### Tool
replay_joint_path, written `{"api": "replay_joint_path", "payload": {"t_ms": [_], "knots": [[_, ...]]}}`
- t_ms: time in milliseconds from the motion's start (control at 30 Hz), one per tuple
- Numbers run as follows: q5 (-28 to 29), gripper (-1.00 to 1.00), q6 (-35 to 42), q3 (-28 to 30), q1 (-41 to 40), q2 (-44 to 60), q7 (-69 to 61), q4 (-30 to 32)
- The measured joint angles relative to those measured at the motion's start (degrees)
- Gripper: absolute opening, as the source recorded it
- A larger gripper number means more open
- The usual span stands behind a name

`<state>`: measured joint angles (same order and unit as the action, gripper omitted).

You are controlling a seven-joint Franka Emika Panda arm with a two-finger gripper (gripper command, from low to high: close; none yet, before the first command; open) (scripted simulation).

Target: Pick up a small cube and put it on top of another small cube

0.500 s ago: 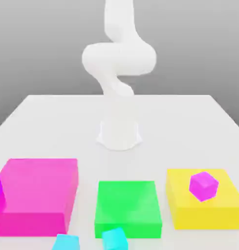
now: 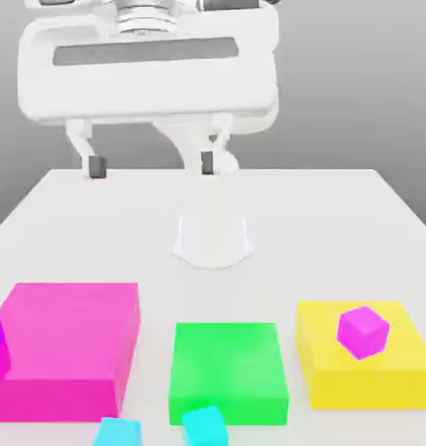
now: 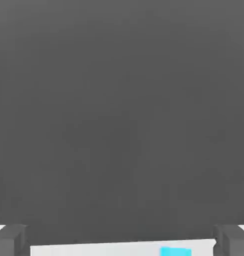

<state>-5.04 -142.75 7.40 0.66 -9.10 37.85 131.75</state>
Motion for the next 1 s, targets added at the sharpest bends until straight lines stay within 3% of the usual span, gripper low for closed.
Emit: {"api": "replay_joint_path", "payload": {"t_ms": [433, 600, 633, 833, 1000], "knots": [[-2.09, 0.0, -8.18, 1.86, -3.27, 26.82, -4.73, 0.02], [-4.2, 0.0, -15.01, 0.04, -5.16, 37.18, -6.62, -1.67], [-4.51, -1.0, -16.0, -0.34, -5.48, 38.47, -6.85, -1.94], [-4.64, -1.0, -16.46, -0.55, -5.67, 39.11, -6.94, -2.09], [-2.35, -1.0, -10.4, 1.44, -4.22, 31.33, -5.27, -0.38]]}}
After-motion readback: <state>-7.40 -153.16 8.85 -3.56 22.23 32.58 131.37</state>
